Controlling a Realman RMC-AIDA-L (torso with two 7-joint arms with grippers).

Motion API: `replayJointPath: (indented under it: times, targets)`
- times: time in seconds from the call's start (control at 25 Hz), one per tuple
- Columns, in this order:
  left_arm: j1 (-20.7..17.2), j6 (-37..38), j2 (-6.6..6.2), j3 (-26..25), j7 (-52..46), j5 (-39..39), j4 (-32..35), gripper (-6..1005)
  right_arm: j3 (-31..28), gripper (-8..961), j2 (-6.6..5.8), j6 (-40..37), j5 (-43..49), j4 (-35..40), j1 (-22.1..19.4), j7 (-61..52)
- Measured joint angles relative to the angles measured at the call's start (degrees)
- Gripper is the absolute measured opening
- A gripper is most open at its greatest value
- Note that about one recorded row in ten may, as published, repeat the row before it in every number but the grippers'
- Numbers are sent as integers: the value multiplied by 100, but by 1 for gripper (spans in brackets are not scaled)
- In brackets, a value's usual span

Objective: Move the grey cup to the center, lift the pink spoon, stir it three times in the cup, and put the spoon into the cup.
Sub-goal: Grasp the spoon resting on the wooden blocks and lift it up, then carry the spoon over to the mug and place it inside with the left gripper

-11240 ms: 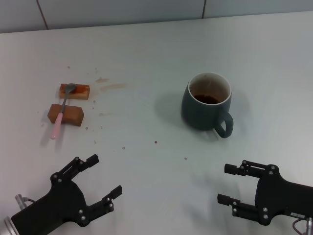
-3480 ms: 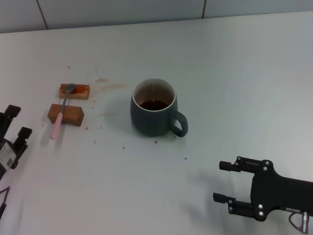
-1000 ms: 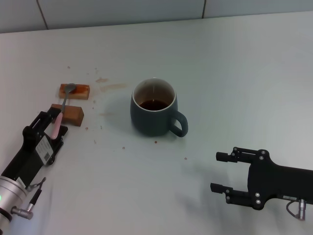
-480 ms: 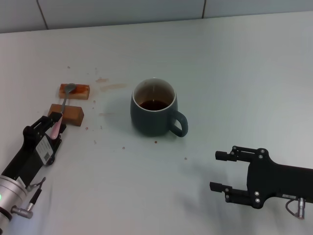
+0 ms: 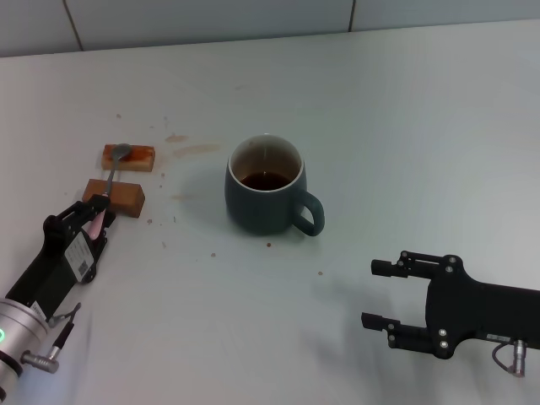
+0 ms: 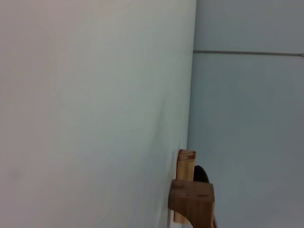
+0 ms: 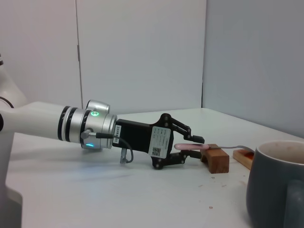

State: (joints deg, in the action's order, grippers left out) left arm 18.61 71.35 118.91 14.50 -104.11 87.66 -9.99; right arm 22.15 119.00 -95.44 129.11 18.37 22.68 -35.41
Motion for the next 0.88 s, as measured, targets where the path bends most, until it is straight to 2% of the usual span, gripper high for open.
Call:
replayJointPath:
  times: [0.56,0.72,0.8,0.88]
  targets:
    - [20,129,0,2,249,-1,55,142,0,675,4,55,18,-4,44,-63]
    - [20,841,-1,5,597,-1,173,136,0,675,5,69,18,-21,66,-63]
    - [20,1601,-13,-5,1006,-36,353,133,-1,675,9,78,18,-31,73,-63]
    - [42,1837,-14,-6,1103,-30,477,130,0,676,12,82,18,-34,77,-63]
